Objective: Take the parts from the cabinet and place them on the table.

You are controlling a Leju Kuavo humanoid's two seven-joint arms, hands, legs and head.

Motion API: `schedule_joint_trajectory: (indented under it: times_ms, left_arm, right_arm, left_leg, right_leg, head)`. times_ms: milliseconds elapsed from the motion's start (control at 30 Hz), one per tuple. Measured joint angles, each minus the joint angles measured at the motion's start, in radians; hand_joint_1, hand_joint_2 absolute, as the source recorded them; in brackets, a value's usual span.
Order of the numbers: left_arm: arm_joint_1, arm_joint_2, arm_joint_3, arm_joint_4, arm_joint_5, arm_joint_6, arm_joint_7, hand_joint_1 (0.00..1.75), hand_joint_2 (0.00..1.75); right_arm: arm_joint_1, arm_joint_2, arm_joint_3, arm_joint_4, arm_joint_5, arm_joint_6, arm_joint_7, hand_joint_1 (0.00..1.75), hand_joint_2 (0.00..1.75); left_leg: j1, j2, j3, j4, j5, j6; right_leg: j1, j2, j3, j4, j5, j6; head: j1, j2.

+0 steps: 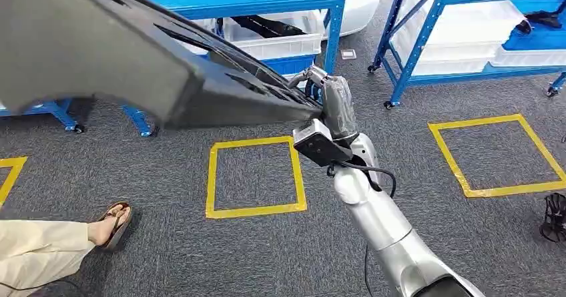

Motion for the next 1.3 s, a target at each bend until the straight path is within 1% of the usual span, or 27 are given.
schedule_joint_trajectory:
  times_ms: [33,100,133,167,300,333,367,400,467,500,533,600,633,667,700,767,833,867,900,967,1000,1033,1100,1133,1167,1200,1300]
  left_arm:
    - [0.000,0.000,0.001,0.000,0.000,0.000,0.000,0.00,0.00]
    - [0.000,0.001,0.002,0.000,0.000,0.000,0.000,0.00,0.00]
    - [-0.002,0.001,0.002,0.000,0.000,0.000,0.000,0.00,0.00]
    - [-0.004,0.001,0.002,0.000,0.000,0.000,0.000,0.00,0.00]
    - [-0.005,0.002,0.002,0.000,0.000,0.000,0.002,0.00,0.00]
    - [-0.005,0.001,0.002,0.000,0.000,0.000,0.002,0.00,0.00]
    - [-0.006,0.000,0.002,0.000,0.000,0.000,0.002,0.00,0.00]
    - [-0.007,0.001,0.002,0.000,0.000,0.000,0.002,0.00,0.00]
    - [-0.007,0.000,0.002,0.000,0.000,0.000,0.002,0.00,0.00]
    - [-0.007,0.000,0.003,0.000,0.000,0.000,0.002,0.00,0.00]
    - [-0.006,0.000,0.003,0.000,0.000,0.000,0.002,0.00,0.00]
    - [-0.005,-0.001,0.003,0.000,0.000,0.000,0.003,0.00,0.00]
    - [-0.006,-0.001,0.003,0.000,0.000,0.000,0.003,0.00,0.00]
    - [-0.006,-0.001,0.003,0.000,0.000,0.000,0.003,0.00,0.00]
    - [-0.006,-0.001,0.003,0.000,0.000,0.000,0.003,0.00,0.00]
    - [-0.002,-0.001,0.003,0.000,0.000,-0.001,0.003,0.00,0.00]
    - [0.000,0.001,0.003,0.000,-0.001,-0.003,0.003,0.00,0.00]
    - [0.000,0.002,0.003,0.000,-0.003,-0.005,0.002,0.00,0.00]
    - [-0.001,0.002,0.003,0.000,-0.003,-0.009,0.003,0.00,0.00]
    - [-0.001,0.002,0.003,0.000,-0.005,-0.010,0.003,0.00,0.00]
    - [-0.001,0.002,0.003,0.000,-0.005,-0.010,0.003,0.00,0.00]
    - [0.000,0.002,0.003,0.000,-0.005,-0.010,0.003,0.00,0.00]
    - [0.000,0.004,0.003,0.000,-0.009,-0.011,0.003,0.00,0.00]
    - [-0.001,0.005,0.003,0.000,-0.010,-0.011,0.003,0.00,0.00]
    - [-0.002,0.005,0.003,0.000,-0.010,-0.011,0.003,0.00,0.00]
    - [-0.004,0.005,0.003,0.000,-0.010,-0.011,0.003,0.00,0.00]
    - [-0.004,0.005,0.004,0.000,-0.009,-0.008,0.004,0.00,0.00]
  right_arm:
    - [-0.001,0.002,0.000,0.002,0.000,0.000,0.000,1.75,1.75]
    - [-0.005,0.005,0.000,0.002,0.000,0.000,0.000,1.75,1.75]
    - [-0.009,0.005,0.000,0.002,0.001,0.000,0.000,1.75,1.75]
    - [-0.011,0.006,0.000,0.002,0.001,0.000,0.000,1.75,1.75]
    - [-0.015,0.013,0.000,0.002,0.003,0.000,0.000,1.75,1.75]
    - [-0.015,0.012,0.000,0.002,0.004,0.000,0.001,1.75,1.75]
    - [-0.017,0.012,0.000,0.002,0.004,0.000,0.001,1.75,1.75]
    - [-0.017,0.011,-0.002,0.002,0.004,0.000,0.001,1.75,1.75]
    - [-0.010,0.008,-0.002,0.006,0.004,0.000,0.001,1.75,1.75]
    - [-0.007,0.008,-0.002,0.008,0.004,0.000,0.001,1.75,1.75]
    - [-0.006,0.006,-0.002,0.008,0.004,0.000,0.002,1.75,1.75]
    - [-0.008,0.005,-0.002,0.008,0.004,0.000,0.002,1.75,1.75]
    - [-0.010,0.005,-0.002,0.008,0.004,0.000,0.002,1.75,1.75]
    - [-0.011,0.004,-0.002,0.009,0.003,0.000,0.002,1.75,1.75]
    - [-0.012,0.005,-0.002,0.008,0.004,0.000,0.002,1.75,1.75]
    - [-0.012,0.006,-0.001,0.008,0.004,0.000,0.003,1.75,1.75]
    - [-0.013,0.008,-0.002,0.008,0.006,0.000,0.003,1.75,1.75]
    - [-0.012,0.010,-0.002,0.007,0.007,0.000,0.003,1.75,1.75]
    - [-0.012,0.010,-0.002,0.006,0.008,0.000,0.003,1.75,1.75]
    - [-0.008,0.009,-0.002,0.007,0.010,0.000,0.003,1.75,1.75]
    - [-0.006,0.009,-0.002,0.007,0.012,0.000,0.003,1.75,1.75]
    - [-0.002,0.009,-0.002,0.007,0.014,0.000,0.004,1.75,1.75]
    - [0.001,0.009,-0.002,0.006,0.019,0.000,0.004,1.75,1.75]
    - [0.002,0.009,-0.002,0.005,0.019,0.000,0.004,1.75,1.75]
    - [0.003,0.009,-0.003,0.002,0.021,-0.001,0.004,1.75,1.75]
    - [0.004,0.008,-0.005,-0.002,0.021,-0.001,0.004,1.75,1.75]
    - [0.017,0.010,-0.008,-0.006,0.019,-0.003,0.004,1.75,1.75]
  left_leg:
    - [0.002,0.002,0.014,-0.028,0.024,0.000]
    - [0.002,0.018,0.103,-0.191,0.103,0.006]
    - [0.001,0.051,0.156,-0.281,0.133,0.014]
    - [-0.008,0.073,0.167,-0.313,0.123,0.016]
    - [-0.017,0.032,0.162,-0.323,0.134,0.041]
    - [-0.006,0.027,0.172,-0.337,0.146,0.050]
    - [-0.008,0.020,0.172,-0.341,0.150,0.057]
    - [-0.008,0.012,0.169,-0.341,0.153,0.062]
    - [-0.009,-0.009,0.166,-0.340,0.154,0.064]
    - [-0.009,-0.021,0.165,-0.340,0.155,0.063]
    - [-0.009,-0.032,0.165,-0.340,0.155,0.063]
    - [-0.009,-0.054,0.166,-0.334,0.155,0.062]
    - [-0.009,-0.064,0.164,-0.328,0.152,0.059]
    - [-0.014,-0.072,0.157,-0.317,0.148,0.051]
    - [-0.015,-0.078,0.152,-0.314,0.146,0.047]
    - [-0.010,-0.086,0.147,-0.319,0.153,0.035]
    - [-0.009,-0.093,0.142,-0.317,0.153,0.029]
    - [-0.011,-0.051,0.131,-0.286,0.129,0.021]
    - [-0.007,-0.021,0.097,-0.213,0.084,0.012]
    - [-0.001,-0.001,0.020,-0.057,0.017,0.002]
    - [0.001,0.002,-0.004,-0.013,0.009,-0.001]
    - [0.003,0.003,-0.004,-0.018,0.025,-0.003]
    - [0.004,0.012,0.064,-0.154,0.103,0.002]
    - [0.003,0.030,0.114,-0.246,0.140,0.006]
    - [0.000,0.068,0.148,-0.313,0.144,0.012]
    - [-0.008,0.060,0.148,-0.315,0.144,0.018]
    - [-0.017,0.031,0.142,-0.315,0.144,0.034]
  right_leg:
    - [0.000,-0.008,0.000,0.000,0.000,0.000]
    - [-0.001,-0.022,0.001,0.000,0.000,0.001]
    - [0.001,-0.026,0.003,0.000,0.000,0.001]
    - [0.008,-0.031,0.002,0.001,-0.002,0.003]
    - [0.013,-0.061,0.009,-0.009,0.002,0.030]
    - [0.013,-0.039,-0.004,0.006,-0.010,0.034]
    - [0.012,-0.011,-0.015,0.039,-0.034,0.027]
    - [0.011,0.010,-0.047,0.115,-0.072,0.018]
    - [0.011,0.021,-0.123,0.274,-0.131,0.012]
    - [0.012,0.024,-0.138,0.306,-0.136,0.018]
    - [0.012,0.026,-0.131,0.290,-0.123,0.026]
    - [0.011,0.033,-0.052,0.132,-0.053,0.046]
    - [0.008,0.053,-0.002,0.033,-0.017,0.052]
    - [0.006,0.076,0.007,0.003,-0.018,0.045]
    - [0.009,0.062,0.011,0.000,-0.013,0.036]
    - [0.016,0.055,0.009,0.001,-0.010,0.025]
    - [-0.001,0.043,0.011,-0.006,-0.003,0.014]
    - [-0.001,0.035,0.013,-0.008,-0.002,0.009]
    - [-0.001,0.027,0.013,-0.008,-0.003,0.000]
    - [0.003,0.009,0.013,-0.008,-0.005,-0.002]
    - [0.004,0.002,0.013,-0.008,-0.005,-0.003]
    - [0.004,-0.008,0.014,-0.007,-0.006,-0.002]
    - [0.003,-0.023,0.017,-0.008,-0.008,-0.003]
    - [0.004,-0.028,0.019,-0.008,-0.010,0.000]
    - [0.007,-0.035,0.021,-0.008,-0.011,0.002]
    - [0.019,-0.039,0.019,-0.008,-0.015,0.009]
    - [0.016,-0.061,0.027,-0.018,-0.014,0.027]
  head:
    - [0.000,0.000]
    - [0.000,0.000]
    - [0.000,0.000]
    - [0.000,0.000]
    - [0.002,0.000]
    - [0.007,0.000]
    - [0.007,0.000]
    - [0.009,0.000]
    - [0.010,0.000]
    - [0.009,0.000]
    - [0.010,0.000]
    - [0.010,0.000]
    - [0.010,0.000]
    - [0.008,0.000]
    - [0.008,0.000]
    - [0.008,0.000]
    - [0.008,0.000]
    - [0.005,0.000]
    - [-0.003,0.000]
    - [-0.002,0.000]
    - [-0.003,0.000]
    - [-0.003,0.000]
    - [-0.003,0.000]
    - [-0.003,0.000]
    - [-0.002,0.000]
    - [-0.001,0.000]
    - [-0.001,0.000]
